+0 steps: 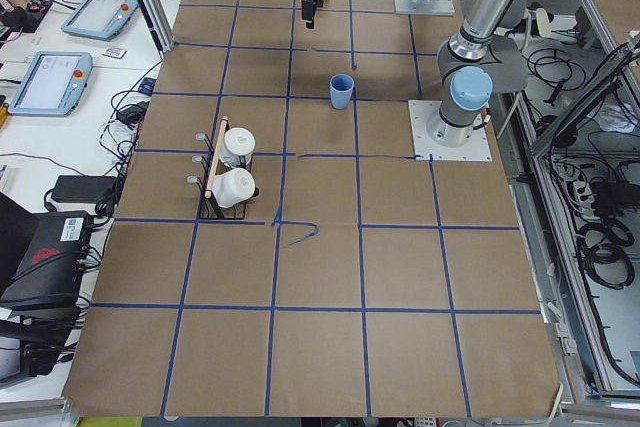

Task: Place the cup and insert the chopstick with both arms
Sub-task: 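Grasp the pink chopstick with the right gripper and lift it out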

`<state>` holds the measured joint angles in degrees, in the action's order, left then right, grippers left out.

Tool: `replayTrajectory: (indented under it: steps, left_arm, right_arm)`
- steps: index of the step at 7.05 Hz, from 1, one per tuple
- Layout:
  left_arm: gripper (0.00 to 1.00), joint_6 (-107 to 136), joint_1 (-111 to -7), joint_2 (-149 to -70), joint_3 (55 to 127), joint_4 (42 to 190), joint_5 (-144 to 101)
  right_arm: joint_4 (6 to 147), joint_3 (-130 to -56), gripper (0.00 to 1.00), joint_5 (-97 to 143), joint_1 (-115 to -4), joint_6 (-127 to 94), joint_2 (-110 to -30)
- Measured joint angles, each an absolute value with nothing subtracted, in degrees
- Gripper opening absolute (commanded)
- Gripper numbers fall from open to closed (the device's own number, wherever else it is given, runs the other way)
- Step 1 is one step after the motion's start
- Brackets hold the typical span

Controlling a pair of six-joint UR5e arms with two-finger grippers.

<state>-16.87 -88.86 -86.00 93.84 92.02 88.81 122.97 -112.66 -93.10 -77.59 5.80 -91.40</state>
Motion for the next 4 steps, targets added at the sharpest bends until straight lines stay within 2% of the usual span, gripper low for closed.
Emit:
replayTrajectory:
  steps: [2, 4]
  left_arm:
    - [1.00, -17.13, -88.61, -85.82, 94.12, 92.04, 88.83]
    - [1.00, -17.89, -87.73, -85.76, 94.74, 92.10, 88.85]
  right_arm:
    - [118.10, -109.24, 0.00, -92.71, -77.60, 5.80, -91.75]
    - [108.36, -101.99, 0.00, -91.15, -77.66, 5.80, -91.93]
